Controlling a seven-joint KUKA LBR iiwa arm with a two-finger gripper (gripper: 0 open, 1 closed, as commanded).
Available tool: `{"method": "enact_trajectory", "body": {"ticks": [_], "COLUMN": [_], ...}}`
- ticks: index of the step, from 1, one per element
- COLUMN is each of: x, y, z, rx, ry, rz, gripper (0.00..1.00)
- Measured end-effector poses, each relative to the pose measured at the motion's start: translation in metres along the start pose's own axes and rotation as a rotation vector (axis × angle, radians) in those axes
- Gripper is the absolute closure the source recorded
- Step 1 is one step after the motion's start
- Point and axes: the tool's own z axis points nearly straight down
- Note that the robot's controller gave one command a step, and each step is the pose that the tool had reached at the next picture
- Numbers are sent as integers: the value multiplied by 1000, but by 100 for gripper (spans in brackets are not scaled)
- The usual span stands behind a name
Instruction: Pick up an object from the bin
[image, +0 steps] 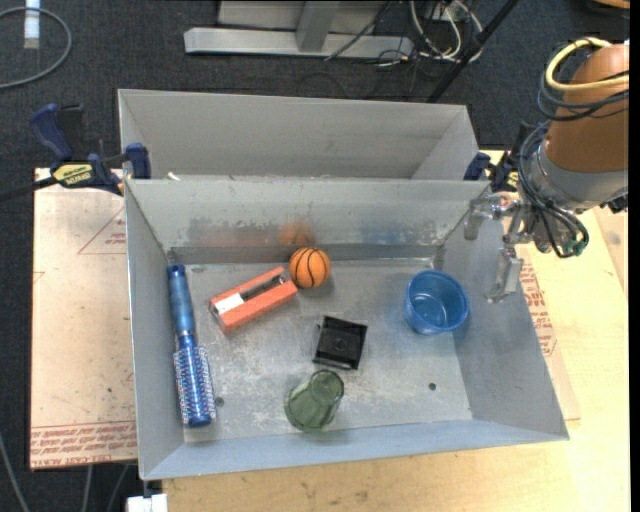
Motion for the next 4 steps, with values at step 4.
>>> {"method": "enact_trajectory", "body": {"ticks": [4], "x": [31], "y": [23], "z": [64], "rx": [0], "ry": [-8], "rz": [-184], "gripper": [0]}}
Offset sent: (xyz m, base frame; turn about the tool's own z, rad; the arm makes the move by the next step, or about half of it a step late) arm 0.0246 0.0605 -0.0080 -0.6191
